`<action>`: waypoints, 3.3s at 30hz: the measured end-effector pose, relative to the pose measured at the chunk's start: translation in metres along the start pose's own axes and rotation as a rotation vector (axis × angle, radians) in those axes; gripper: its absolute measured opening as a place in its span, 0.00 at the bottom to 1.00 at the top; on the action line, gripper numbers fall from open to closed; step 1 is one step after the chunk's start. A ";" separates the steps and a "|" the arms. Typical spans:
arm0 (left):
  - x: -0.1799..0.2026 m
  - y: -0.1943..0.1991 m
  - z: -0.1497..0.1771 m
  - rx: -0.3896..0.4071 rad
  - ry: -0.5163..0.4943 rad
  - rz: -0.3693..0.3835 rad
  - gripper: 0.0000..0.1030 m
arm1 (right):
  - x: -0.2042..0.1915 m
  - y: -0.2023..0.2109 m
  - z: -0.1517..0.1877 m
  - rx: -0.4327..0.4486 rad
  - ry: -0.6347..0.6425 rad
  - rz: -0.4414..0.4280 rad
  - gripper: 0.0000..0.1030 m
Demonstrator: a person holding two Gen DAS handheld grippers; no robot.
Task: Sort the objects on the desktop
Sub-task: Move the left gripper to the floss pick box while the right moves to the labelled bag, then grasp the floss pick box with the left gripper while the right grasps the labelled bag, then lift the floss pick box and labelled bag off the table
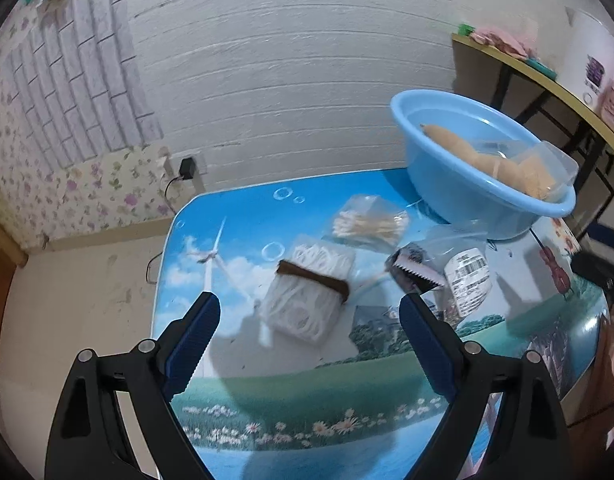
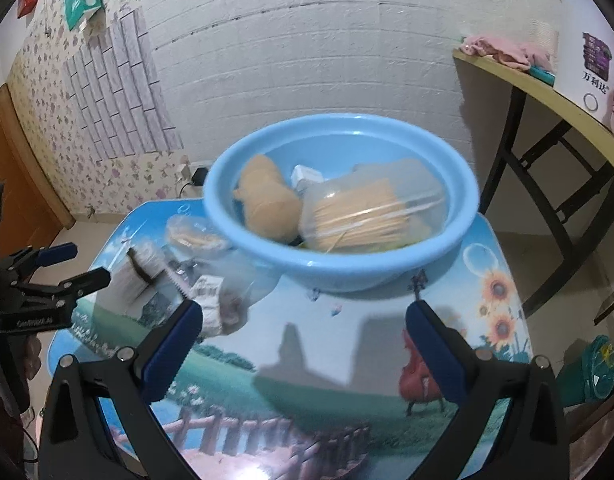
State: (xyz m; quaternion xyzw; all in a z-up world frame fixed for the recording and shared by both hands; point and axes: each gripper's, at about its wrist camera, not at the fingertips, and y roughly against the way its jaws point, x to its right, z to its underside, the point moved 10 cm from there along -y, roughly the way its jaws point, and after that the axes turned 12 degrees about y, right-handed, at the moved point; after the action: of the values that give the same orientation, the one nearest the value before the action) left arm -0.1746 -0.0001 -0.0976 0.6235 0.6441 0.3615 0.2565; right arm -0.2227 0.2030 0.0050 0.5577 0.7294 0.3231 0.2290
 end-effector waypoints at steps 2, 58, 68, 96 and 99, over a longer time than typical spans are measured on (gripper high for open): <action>-0.008 0.003 0.004 0.006 0.024 -0.008 0.88 | -0.006 0.000 0.005 -0.006 0.007 -0.009 1.00; 0.015 -0.032 0.045 -0.105 -0.092 0.112 0.53 | -0.064 -0.050 0.034 -0.140 0.058 -0.184 0.29; 0.043 -0.007 0.086 -0.139 -0.137 0.097 0.53 | -0.033 -0.016 0.065 -0.120 -0.012 -0.173 0.29; 0.052 -0.007 0.113 -0.096 -0.118 0.027 0.84 | 0.008 0.001 0.096 -0.050 0.086 0.012 0.68; 0.049 -0.011 0.112 -0.113 -0.070 0.060 0.89 | 0.005 -0.008 0.102 -0.085 0.092 0.015 0.68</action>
State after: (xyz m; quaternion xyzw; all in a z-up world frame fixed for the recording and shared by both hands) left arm -0.0984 0.0655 -0.1689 0.6392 0.5943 0.3829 0.3027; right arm -0.1586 0.2289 -0.0708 0.5373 0.7206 0.3810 0.2164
